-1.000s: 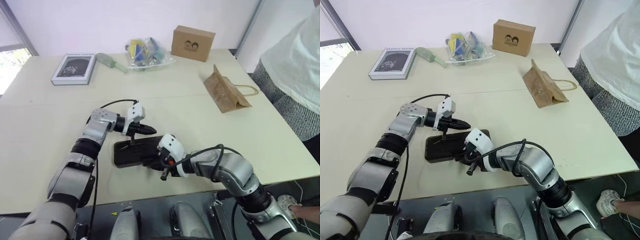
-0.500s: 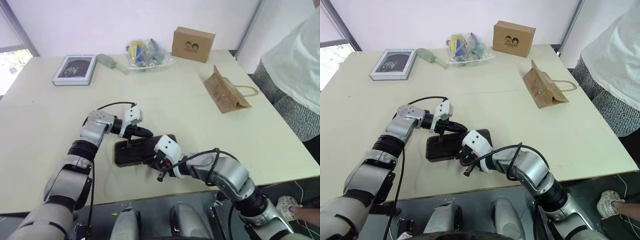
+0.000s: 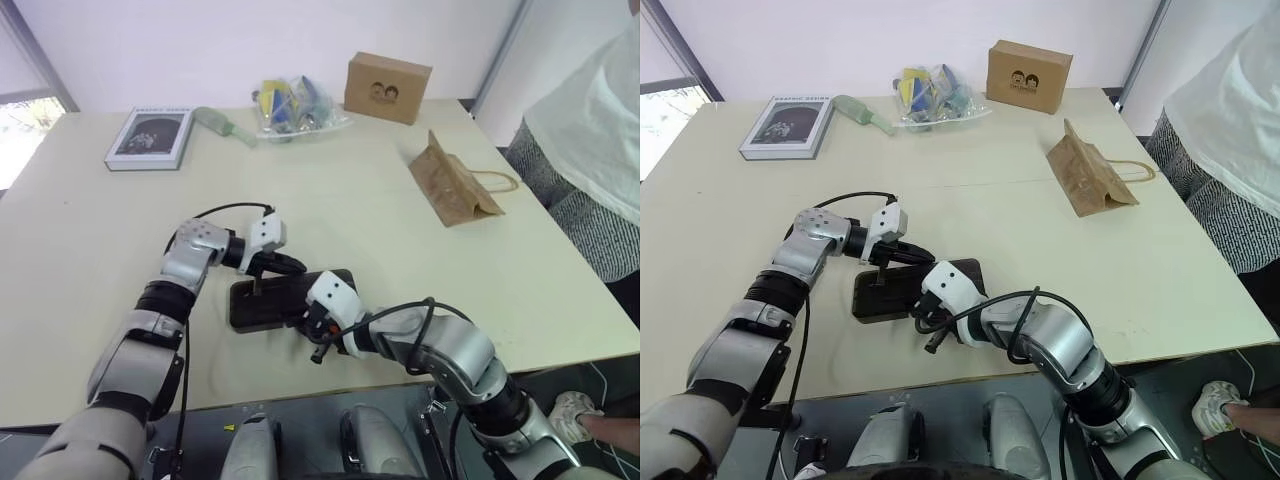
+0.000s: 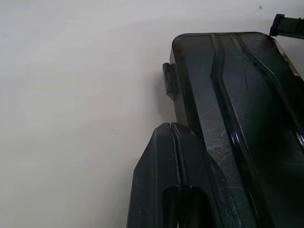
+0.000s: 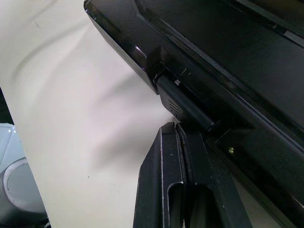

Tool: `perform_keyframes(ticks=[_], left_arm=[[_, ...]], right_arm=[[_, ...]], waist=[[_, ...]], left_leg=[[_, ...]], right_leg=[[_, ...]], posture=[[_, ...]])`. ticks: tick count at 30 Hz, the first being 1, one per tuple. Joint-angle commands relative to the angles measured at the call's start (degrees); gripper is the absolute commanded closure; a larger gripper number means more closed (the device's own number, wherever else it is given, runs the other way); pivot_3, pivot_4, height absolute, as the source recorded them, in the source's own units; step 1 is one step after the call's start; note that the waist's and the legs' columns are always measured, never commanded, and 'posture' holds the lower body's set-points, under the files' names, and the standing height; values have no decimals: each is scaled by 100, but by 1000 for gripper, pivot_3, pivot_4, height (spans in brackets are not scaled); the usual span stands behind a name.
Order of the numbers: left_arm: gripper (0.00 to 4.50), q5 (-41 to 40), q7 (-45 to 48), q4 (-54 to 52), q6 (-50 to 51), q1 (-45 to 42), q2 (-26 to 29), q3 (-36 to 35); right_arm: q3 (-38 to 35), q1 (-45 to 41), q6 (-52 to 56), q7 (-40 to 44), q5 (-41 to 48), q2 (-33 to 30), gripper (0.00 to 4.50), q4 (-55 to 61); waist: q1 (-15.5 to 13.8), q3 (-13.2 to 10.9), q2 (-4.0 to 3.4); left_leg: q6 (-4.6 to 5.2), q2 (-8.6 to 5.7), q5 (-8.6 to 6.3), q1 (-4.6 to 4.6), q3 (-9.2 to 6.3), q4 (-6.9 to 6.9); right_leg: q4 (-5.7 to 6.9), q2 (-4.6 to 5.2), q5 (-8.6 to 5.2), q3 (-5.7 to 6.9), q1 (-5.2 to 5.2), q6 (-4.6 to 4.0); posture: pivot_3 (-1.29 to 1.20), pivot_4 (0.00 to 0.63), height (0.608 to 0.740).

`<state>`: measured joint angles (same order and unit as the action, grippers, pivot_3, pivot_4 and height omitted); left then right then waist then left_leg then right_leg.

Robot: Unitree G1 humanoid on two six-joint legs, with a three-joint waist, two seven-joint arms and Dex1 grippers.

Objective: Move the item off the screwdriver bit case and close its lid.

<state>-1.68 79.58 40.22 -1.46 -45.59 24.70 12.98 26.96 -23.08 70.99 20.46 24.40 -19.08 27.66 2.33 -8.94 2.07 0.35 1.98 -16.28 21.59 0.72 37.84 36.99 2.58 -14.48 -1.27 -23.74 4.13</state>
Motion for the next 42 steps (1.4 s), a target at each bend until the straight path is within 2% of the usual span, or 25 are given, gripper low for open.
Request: perform_keyframes(ticks=[1, 35, 42], left_arm=[[4500, 97, 216, -76, -79, 132, -27, 246], [4500, 251, 480, -455, -97, 535, -30, 552], [4500, 187, 332, -373, -36, 435, -27, 382]], right_arm=[[-170, -93, -13, -286, -315, 19, 4478, -214], [-259, -506, -408, -615, -728, 226, 4478, 14], [-238, -406, -241, -99, -395, -166, 4478, 294]], waist=[[1, 0, 0], [25, -2, -3], [5, -11, -13]], left_leg=[[0, 2, 0, 0, 0, -1], [0, 11, 0, -6, 1, -59], [0, 10, 0, 2, 1, -60]], right_leg=[[-1, 0, 0, 0, 0, 0], [-7, -1, -10, -4, -31, -19], [-9, 0, -11, -3, -37, -21]], posture=[[0, 150, 740], [0, 150, 740], [0, 150, 740]])
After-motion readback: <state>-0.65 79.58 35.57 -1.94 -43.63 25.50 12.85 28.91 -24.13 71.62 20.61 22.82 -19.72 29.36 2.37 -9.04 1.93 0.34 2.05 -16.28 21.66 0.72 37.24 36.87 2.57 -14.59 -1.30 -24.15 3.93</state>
